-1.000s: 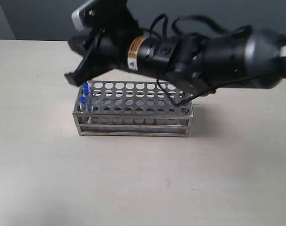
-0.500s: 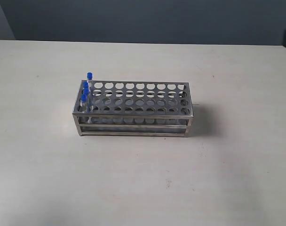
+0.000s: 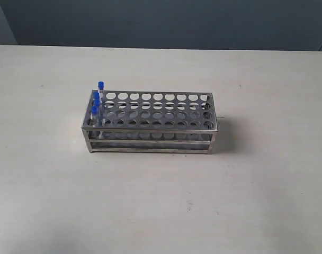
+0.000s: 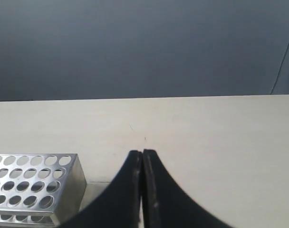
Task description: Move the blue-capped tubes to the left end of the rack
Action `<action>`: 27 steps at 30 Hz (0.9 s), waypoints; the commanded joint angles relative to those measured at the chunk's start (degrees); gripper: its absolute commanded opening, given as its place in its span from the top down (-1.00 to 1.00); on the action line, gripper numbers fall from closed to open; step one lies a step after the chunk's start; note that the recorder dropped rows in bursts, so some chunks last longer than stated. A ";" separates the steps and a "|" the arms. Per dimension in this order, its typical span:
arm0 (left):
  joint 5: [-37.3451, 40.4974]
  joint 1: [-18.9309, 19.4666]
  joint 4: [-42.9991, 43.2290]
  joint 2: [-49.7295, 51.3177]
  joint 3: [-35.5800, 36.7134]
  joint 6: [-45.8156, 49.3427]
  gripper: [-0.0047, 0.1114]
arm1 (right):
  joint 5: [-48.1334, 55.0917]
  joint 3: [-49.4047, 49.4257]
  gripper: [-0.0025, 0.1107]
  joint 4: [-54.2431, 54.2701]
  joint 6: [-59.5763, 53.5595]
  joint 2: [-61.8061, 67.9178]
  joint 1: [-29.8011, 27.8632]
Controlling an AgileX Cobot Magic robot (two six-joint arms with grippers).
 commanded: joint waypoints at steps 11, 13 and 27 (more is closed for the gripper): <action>0.12 -0.15 -0.07 -0.20 -0.08 -0.10 0.90 | -16.20 11.75 0.96 -8.73 2.70 -6.17 -8.89; 0.12 -0.15 -0.07 -0.20 -0.08 -0.10 0.90 | -16.63 14.16 0.96 -8.73 2.77 -8.46 -11.22; 0.12 -0.15 -0.07 -0.20 -0.08 -0.10 0.90 | -16.40 25.54 0.96 -4.56 2.77 -17.69 -18.25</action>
